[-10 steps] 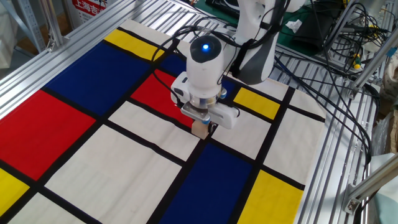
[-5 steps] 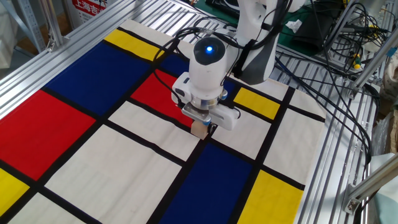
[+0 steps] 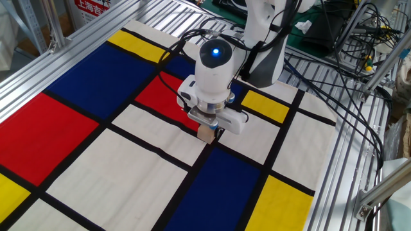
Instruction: Pick up the small block on the left and move it to the right
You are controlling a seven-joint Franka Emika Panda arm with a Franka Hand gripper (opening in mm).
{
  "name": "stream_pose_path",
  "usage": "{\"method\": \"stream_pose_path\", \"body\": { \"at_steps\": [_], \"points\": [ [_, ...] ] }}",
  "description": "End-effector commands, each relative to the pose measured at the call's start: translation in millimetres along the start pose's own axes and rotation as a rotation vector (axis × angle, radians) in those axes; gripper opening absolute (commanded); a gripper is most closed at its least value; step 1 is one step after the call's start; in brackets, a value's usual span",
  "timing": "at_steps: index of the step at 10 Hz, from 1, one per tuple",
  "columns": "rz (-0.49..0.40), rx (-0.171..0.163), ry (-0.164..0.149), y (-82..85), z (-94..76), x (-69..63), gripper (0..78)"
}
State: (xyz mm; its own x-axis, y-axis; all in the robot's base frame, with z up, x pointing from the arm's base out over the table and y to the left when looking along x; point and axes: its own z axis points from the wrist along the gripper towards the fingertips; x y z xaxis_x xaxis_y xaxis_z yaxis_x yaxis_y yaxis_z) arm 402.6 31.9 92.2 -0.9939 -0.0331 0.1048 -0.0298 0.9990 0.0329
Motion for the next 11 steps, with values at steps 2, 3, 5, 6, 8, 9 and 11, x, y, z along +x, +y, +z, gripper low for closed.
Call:
{"method": "stream_pose_path", "body": {
  "at_steps": [2, 3, 5, 6, 8, 9, 11],
  "points": [
    [0.002, 0.000, -0.004, -0.4, 10.6, -0.9, 1.1],
    [0.008, 0.002, -0.004, -0.4, 10.8, -0.9, 1.1],
    [0.020, 0.004, -0.009, -0.4, 10.7, -1.0, 1.1],
    [0.024, 0.004, -0.011, -0.4, 10.6, -1.1, 1.1],
    [0.016, 0.001, -0.011, -0.4, 10.2, -1.7, 1.1],
    [0.016, 0.001, -0.011, -0.4, 10.2, -1.7, 1.1],
    [0.009, 0.002, -0.013, -0.3, 9.7, -1.9, 1.1]
  ]
}}
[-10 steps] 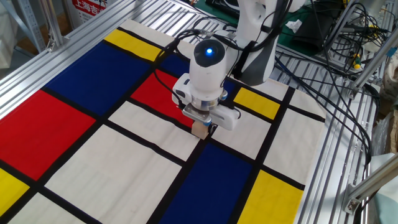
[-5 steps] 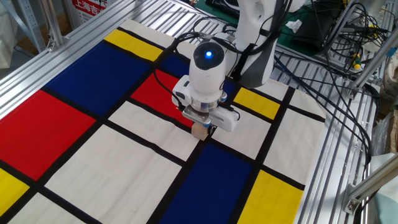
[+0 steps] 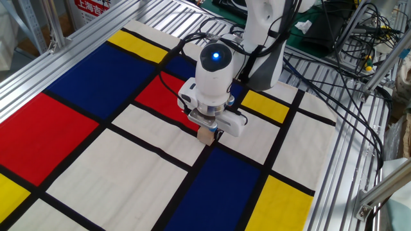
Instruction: Pick up the small block on the left and move it to the right
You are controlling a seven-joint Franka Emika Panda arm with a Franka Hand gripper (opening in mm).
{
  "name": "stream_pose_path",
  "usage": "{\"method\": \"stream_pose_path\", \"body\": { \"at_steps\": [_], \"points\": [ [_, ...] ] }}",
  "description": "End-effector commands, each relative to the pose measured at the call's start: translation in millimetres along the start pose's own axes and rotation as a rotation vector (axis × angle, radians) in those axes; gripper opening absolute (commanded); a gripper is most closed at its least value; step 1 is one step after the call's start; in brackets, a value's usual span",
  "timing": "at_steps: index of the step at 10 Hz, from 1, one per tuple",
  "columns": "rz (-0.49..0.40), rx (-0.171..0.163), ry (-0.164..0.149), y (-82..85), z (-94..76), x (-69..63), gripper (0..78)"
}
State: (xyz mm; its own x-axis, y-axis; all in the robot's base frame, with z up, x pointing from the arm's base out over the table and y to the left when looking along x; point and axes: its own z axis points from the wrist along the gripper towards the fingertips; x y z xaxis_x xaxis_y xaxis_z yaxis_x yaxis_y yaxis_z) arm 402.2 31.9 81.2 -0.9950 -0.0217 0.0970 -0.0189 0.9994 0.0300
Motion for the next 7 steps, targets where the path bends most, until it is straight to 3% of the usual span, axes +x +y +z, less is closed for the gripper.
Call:
{"method": "stream_pose_path", "body": {
  "at_steps": [1, 7],
  "points": [
    [-0.004, 0.001, -0.007, 0.0, -1.6, -1.5, 1.1],
    [0.006, 0.002, -0.025, 0.0, -1.9, -2.1, 1.1]
  ]
}}
